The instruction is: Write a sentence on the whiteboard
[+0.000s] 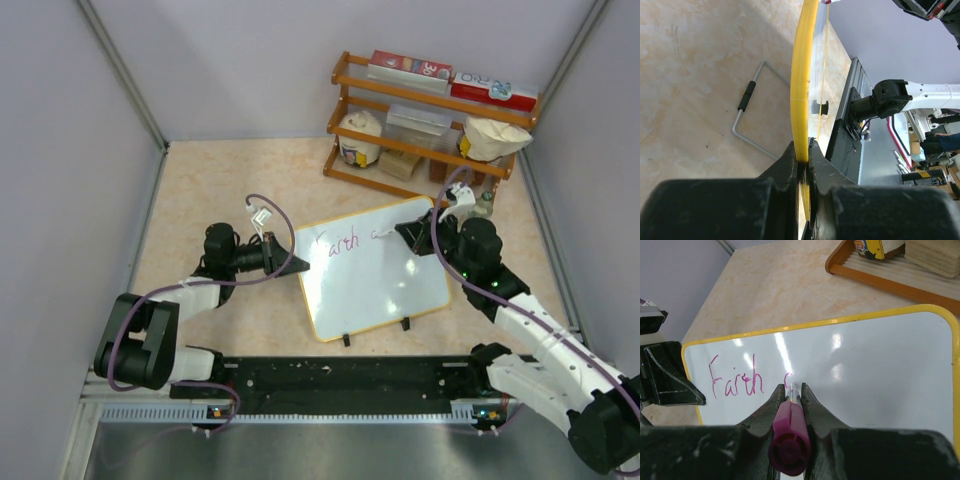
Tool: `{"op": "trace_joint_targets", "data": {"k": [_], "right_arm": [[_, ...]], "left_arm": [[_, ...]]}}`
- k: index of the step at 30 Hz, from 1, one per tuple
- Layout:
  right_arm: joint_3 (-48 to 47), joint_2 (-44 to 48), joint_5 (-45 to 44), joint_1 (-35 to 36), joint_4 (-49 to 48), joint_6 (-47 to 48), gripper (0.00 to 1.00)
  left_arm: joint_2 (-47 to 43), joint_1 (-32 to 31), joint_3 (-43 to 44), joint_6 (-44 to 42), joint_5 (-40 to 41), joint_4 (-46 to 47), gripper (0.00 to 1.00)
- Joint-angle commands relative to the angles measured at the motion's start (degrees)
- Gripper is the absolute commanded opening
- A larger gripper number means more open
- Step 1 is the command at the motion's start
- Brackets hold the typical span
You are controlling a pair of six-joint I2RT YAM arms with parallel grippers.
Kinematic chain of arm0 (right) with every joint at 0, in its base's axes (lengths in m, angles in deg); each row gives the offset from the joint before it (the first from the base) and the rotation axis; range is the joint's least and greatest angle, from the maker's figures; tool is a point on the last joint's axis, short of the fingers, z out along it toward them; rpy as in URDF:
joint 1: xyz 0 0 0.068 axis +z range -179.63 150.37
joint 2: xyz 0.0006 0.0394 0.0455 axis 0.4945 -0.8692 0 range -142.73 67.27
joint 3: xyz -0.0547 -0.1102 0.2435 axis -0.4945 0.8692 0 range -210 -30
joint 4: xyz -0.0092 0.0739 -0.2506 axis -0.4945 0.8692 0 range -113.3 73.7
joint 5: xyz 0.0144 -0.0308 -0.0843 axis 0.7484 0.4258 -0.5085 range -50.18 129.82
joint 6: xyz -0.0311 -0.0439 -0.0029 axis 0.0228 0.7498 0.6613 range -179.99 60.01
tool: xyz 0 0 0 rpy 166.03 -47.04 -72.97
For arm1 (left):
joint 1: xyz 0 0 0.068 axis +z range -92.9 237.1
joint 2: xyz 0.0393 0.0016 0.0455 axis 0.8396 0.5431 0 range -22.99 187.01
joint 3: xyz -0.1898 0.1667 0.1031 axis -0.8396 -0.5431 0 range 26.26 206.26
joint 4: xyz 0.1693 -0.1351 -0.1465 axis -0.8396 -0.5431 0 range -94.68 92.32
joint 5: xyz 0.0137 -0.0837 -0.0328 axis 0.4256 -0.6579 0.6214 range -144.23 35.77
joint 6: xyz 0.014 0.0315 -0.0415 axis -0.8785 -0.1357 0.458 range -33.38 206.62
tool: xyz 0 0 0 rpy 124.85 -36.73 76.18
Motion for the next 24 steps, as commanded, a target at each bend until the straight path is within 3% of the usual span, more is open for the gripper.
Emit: {"op": "trace_joint_targets", "data": {"k": [1,24], "right_arm": [[-2.4,-0.7,-1.8,-0.4,-2.8,0.3,0.00],[-2.2,-0.7,-0.3,-0.3,-2.0,0.8,0.00]], "left_arm": [[0.7,-1.0,0.8,-4.0,0.1,1.5,0.00],[0.7,-0.9,0.8,-4.0,0.1,1.5,0.00]]}}
